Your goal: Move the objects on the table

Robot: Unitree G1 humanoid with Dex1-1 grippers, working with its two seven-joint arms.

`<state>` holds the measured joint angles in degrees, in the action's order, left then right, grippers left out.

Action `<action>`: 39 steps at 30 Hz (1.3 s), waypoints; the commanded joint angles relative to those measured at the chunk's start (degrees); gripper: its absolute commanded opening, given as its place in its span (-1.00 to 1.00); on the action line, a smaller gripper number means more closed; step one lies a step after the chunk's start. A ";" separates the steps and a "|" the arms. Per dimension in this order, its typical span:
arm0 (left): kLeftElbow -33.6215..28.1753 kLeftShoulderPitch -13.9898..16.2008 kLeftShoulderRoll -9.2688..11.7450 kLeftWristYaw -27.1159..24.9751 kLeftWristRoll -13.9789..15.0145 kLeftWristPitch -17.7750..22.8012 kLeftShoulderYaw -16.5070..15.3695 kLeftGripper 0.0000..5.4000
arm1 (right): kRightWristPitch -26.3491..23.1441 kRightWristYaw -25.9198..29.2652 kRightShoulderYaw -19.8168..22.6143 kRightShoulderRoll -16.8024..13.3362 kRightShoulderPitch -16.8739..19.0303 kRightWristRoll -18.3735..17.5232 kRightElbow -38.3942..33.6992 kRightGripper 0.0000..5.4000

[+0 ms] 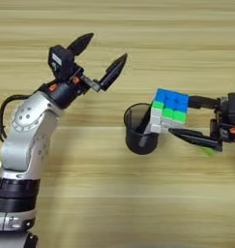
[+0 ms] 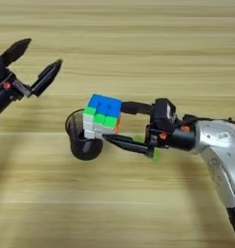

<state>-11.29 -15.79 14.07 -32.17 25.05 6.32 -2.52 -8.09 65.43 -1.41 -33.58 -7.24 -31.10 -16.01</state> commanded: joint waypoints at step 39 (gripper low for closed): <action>22.29 3.21 -6.54 23.47 -18.19 -17.44 -4.95 1.00 | 15.01 -47.21 4.31 21.15 -0.09 26.42 30.22 0.23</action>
<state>10.34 -11.96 7.65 -9.05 7.17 -10.49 -7.68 5.81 18.83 3.34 -12.76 -7.28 -5.51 13.51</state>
